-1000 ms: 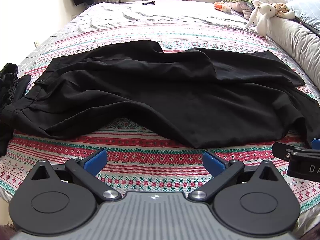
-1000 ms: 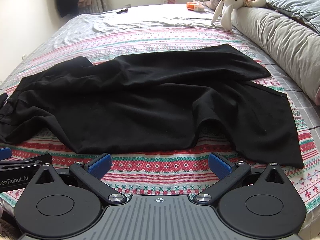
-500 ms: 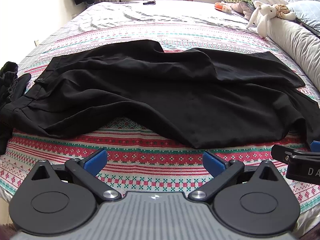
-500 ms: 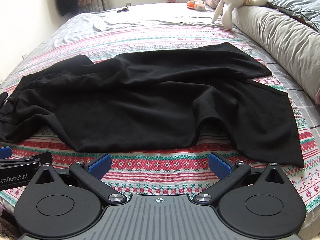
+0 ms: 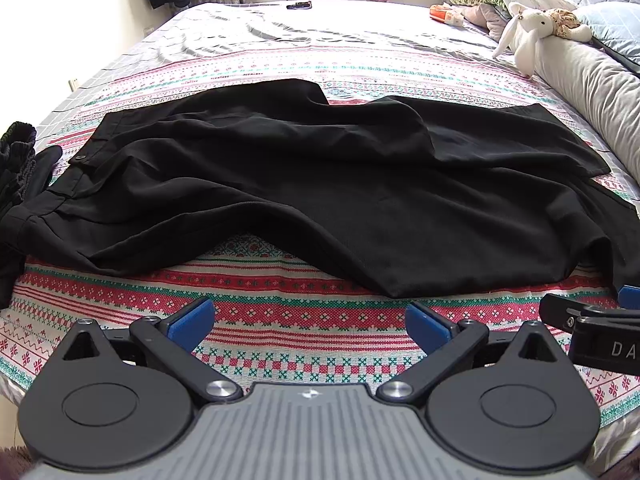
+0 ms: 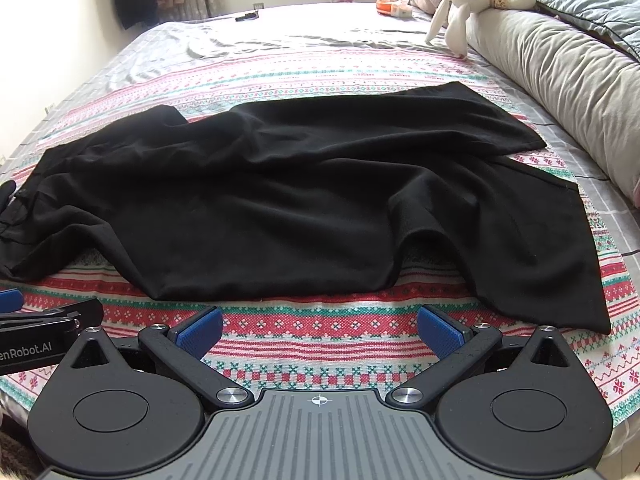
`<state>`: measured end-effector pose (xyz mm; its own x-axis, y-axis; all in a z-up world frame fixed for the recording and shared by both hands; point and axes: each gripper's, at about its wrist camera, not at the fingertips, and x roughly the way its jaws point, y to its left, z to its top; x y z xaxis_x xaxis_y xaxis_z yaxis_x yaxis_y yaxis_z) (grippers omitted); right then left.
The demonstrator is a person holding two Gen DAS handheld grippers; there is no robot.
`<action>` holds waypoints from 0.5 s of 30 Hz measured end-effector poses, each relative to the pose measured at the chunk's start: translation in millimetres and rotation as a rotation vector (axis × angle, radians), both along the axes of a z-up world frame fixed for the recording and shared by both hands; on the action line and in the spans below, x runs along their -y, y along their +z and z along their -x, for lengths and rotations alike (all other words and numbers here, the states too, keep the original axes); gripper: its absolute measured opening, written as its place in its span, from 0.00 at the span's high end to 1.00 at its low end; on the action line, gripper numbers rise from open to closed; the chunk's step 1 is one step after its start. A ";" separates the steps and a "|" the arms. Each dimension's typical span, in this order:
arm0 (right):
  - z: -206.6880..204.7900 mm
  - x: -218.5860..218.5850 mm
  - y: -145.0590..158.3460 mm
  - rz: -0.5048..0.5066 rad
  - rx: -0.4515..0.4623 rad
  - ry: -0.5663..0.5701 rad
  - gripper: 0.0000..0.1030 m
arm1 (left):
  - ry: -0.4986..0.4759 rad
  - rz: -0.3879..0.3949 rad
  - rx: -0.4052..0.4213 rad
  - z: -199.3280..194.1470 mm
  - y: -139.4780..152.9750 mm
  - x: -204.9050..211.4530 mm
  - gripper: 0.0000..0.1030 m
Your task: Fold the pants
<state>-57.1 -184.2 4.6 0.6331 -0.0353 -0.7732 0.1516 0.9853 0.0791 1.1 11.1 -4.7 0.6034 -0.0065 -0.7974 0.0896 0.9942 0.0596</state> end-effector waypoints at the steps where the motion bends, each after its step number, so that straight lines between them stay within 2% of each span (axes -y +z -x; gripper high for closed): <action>1: -0.2 0.1 -0.1 0.001 -0.001 0.001 0.00 | 0.000 -0.001 0.001 0.1 0.0 -0.1 0.00; 15: 0.4 1.6 -0.2 0.002 -0.006 -0.004 0.00 | 0.004 -0.001 -0.003 -0.7 0.0 -0.4 0.00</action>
